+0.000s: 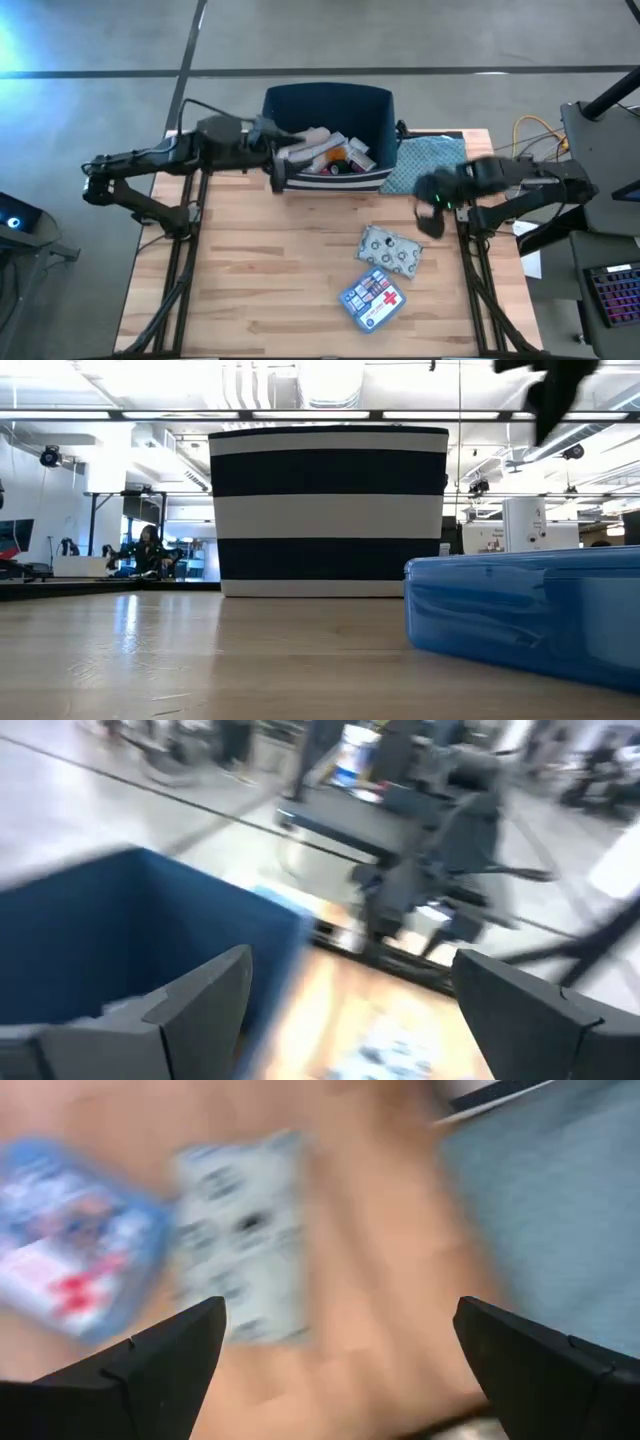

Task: Pick & place medical supplies in basket/bin
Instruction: Put the blue first aid kit into the blue bin

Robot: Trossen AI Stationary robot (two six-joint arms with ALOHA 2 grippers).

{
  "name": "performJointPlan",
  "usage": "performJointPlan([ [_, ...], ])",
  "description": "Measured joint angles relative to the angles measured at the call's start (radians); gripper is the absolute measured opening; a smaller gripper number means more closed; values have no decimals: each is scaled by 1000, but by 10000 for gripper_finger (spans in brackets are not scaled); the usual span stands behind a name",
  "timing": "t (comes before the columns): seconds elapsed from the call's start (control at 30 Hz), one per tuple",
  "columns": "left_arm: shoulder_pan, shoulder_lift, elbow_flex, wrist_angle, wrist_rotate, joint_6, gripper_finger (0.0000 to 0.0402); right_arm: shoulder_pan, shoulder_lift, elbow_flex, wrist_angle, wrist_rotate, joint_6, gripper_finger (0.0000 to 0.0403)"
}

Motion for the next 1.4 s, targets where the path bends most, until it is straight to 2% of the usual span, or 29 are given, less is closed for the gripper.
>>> performJointPlan([
  [0.17, -145, 24, -8, -127, 6, -200, 314, 205, -74, -218, 230, -248, 246, 379],
  [0.3, -240, 72, -51, -219, -1, -480, 305, 307, -81, -403, 454, -339, 447, 379],
  [0.47, -391, 168, -124, -198, 2, -759, 289, 425, -62, -592, 811, -352, 643, 379],
  [0.67, -509, 338, -168, -37, -17, -992, 279, 487, 15, -749, 1190, -241, 866, 379],
  [0.8, -537, 458, -169, 81, -6, -1060, 278, 492, 111, -786, 1291, -226, 932, 379],
  [1.0, -535, 636, -166, 271, 28, -1073, 278, 491, 263, -774, 1410, -228, 940, 379],
  [1.2, -529, 818, -165, 460, 156, -1115, 278, 489, 395, -759, 1587, -233, 944, 379],
  [1.4, -522, 898, -160, 565, 175, -1160, 278, 475, 510, -710, 1702, -242, 944, 379],
])
